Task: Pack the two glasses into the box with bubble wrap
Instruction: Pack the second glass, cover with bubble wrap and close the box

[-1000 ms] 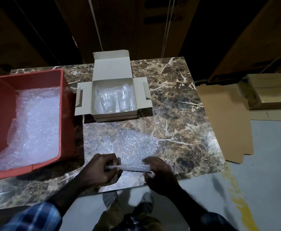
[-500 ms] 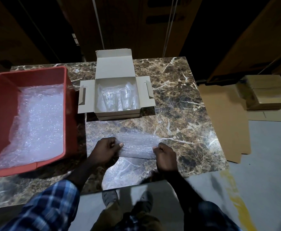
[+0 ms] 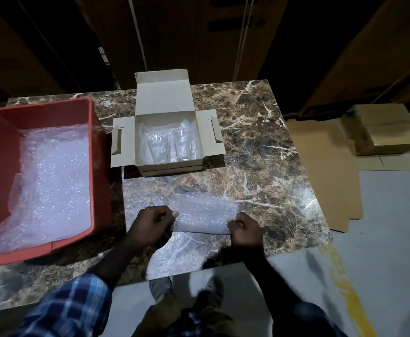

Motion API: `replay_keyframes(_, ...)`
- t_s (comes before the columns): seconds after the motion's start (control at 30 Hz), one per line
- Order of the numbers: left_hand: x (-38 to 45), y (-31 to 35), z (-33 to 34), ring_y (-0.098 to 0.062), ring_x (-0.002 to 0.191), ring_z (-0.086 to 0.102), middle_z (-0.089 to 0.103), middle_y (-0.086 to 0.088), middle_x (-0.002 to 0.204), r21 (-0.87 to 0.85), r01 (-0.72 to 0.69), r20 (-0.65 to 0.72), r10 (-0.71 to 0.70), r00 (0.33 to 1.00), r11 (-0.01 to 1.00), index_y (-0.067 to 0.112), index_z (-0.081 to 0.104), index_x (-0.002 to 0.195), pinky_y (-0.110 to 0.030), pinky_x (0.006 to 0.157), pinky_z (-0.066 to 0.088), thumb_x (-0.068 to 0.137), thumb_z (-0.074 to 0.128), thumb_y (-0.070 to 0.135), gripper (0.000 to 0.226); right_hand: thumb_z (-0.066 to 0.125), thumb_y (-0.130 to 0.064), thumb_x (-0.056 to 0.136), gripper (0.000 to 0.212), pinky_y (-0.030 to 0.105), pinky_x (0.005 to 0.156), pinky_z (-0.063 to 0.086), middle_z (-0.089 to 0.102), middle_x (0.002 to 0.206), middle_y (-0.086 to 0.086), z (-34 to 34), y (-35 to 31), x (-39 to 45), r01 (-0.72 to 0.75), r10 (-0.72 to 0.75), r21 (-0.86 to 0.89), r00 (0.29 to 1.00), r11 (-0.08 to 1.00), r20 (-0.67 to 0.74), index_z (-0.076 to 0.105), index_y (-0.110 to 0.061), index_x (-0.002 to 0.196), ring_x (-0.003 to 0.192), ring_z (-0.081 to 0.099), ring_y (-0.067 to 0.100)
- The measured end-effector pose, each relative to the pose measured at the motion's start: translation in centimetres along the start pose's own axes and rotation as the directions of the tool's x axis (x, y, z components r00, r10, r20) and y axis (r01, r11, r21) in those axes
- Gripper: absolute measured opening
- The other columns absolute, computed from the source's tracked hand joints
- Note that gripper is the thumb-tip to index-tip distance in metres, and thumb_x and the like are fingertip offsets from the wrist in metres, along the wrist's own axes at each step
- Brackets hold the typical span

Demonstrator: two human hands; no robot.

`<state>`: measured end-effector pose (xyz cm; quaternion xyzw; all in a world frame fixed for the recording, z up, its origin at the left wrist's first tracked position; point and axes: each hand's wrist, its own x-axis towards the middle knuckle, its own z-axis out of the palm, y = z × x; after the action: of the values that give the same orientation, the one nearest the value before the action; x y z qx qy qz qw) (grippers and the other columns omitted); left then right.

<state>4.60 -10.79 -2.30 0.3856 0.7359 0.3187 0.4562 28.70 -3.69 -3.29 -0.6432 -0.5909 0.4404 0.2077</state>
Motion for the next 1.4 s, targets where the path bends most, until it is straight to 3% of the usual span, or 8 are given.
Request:
replay_keyframes(0.2, 0.9, -0.3, 0.7, -0.002, 0.062, 0.065, 0.069, 0.006, 0.061, 0.226, -0.017, -0.146, 0.051, 0.988, 0.974, 0.016, 0.064, 0.063, -0.023, 0.066, 0.049, 0.093, 0.067, 0.024, 0.031, 0.052, -0.034, 0.1, 0.018, 0.037, 0.065, 0.041, 0.066, 0.079, 0.014, 0.8, -1.3, 1.2, 0.091, -0.074, -0.294, 0.995, 0.952, 0.07, 0.052, -0.019, 0.092, 0.079, 0.063, 0.034)
replay_keyframes(0.43, 0.5, -0.7, 3.1, -0.026, 0.061, 0.059, 0.061, -0.003, 0.063, 0.443, -0.015, -0.308, 0.168, 0.936, 0.896, 0.015, 0.049, 0.074, -0.034, 0.06, 0.04, 0.095, 0.058, 0.02, 0.023, 0.054, -0.031, 0.099, 0.022, 0.034, 0.069, 0.038, 0.067, 0.101, 0.015, 1.9, -1.9, 1.6, -0.01, 0.022, -0.486, 1.0, 0.874, 0.018, 0.05, -0.012, 0.11, 0.096, 0.063, 0.035)
replay_keyframes(0.57, -0.3, -0.9, 4.7, -0.029, 0.079, 0.053, 0.054, -0.005, 0.091, 0.621, -0.116, -0.343, 0.402, 0.849, 0.775, 0.017, 0.047, 0.093, -0.041, 0.071, 0.042, 0.095, 0.054, 0.013, 0.009, 0.059, -0.009, 0.088, 0.037, 0.044, 0.077, 0.05, 0.061, 0.112, 0.018, 3.0, -0.7, 1.2, 0.251, -0.359, -0.668, 0.933, 0.701, -0.026, 0.052, -0.011, 0.124, 0.097, 0.059, 0.035)
replay_keyframes(0.7, -0.2, -2.0, 5.4, -0.031, 0.133, 0.045, 0.049, -0.012, 0.142, 0.739, -0.305, -0.116, 0.56, 0.821, 0.601, 0.009, 0.054, 0.133, -0.046, 0.102, 0.033, 0.084, 0.057, 0.009, 0.049, 0.038, -0.002, 0.086, 0.054, 0.055, 0.112, 0.035, 0.049, 0.146, 0.022, 4.3, -0.1, 1.4, 0.573, -0.601, -0.629, 0.773, 0.525, 0.203, 0.058, -0.011, 0.135, 0.135, 0.047, 0.036)
replay_keyframes(0.8, 0.2, -2.9, 6.0, -0.027, 0.15, 0.026, 0.031, -0.011, 0.16, 0.765, -0.418, 0.094, 0.556, 0.826, 0.491, 0.006, 0.038, 0.151, -0.049, 0.118, 0.021, 0.09, 0.048, 0.017, 0.062, 0.038, -0.022, 0.098, 0.048, 0.049, 0.118, 0.024, 0.046, 0.151, 0.015, 5.2, 0.9, 1.4, 0.644, -0.577, -0.591, 0.744, 0.486, 0.336, 0.055, -0.009, 0.141, 0.14, 0.044, 0.03)
replay_keyframes(1.13, 0.5, -3.7, 4.6, -0.018, 0.155, 0.003, 0.009, -0.006, 0.167, 0.811, -0.35, 0.157, 0.402, 0.902, 0.469, 0.008, 0.015, 0.159, -0.05, 0.123, 0.005, 0.106, 0.02, 0.052, 0.069, 0.041, -0.063, 0.098, 0.083, 0.051, 0.119, 0.027, 0.034, 0.157, 0.02, 3.4, 3.0, 1.8, 0.517, -0.559, -0.706, 0.803, 0.485, 0.204, 0.039, 0.003, 0.148, 0.146, 0.033, 0.031)
replay_keyframes(1.3, 0.4, -3.2, 4.2, -0.024, 0.153, 0.019, 0.025, -0.011, 0.163, 0.807, -0.462, 0.208, 0.554, 0.806, 0.368, 0.007, 0.032, 0.154, -0.051, 0.123, 0.013, 0.108, 0.03, 0.041, 0.057, 0.054, -0.031, 0.099, 0.048, 0.049, 0.121, 0.025, 0.041, 0.154, 0.016, 3.4, 2.9, 1.6, 0.686, -0.766, -0.677, 0.578, 0.268, 0.281, 0.053, -0.005, 0.141, 0.144, 0.038, 0.027)
replay_keyframes(1.4, 0.5, -3.7, 4.3, -0.024, 0.144, 0.039, 0.048, -0.011, 0.151, 0.734, -0.6, 0.289, 0.653, 0.7, 0.319, 0.009, 0.052, 0.143, -0.046, 0.122, 0.023, 0.106, 0.042, 0.037, 0.048, 0.061, -0.014, 0.088, 0.031, 0.042, 0.12, 0.028, 0.06, 0.138, 0.01, 3.1, 3.6, 1.3, 0.805, -0.825, -0.517, 0.486, 0.292, 0.29, 0.069, -0.009, 0.117, 0.13, 0.055, 0.024)
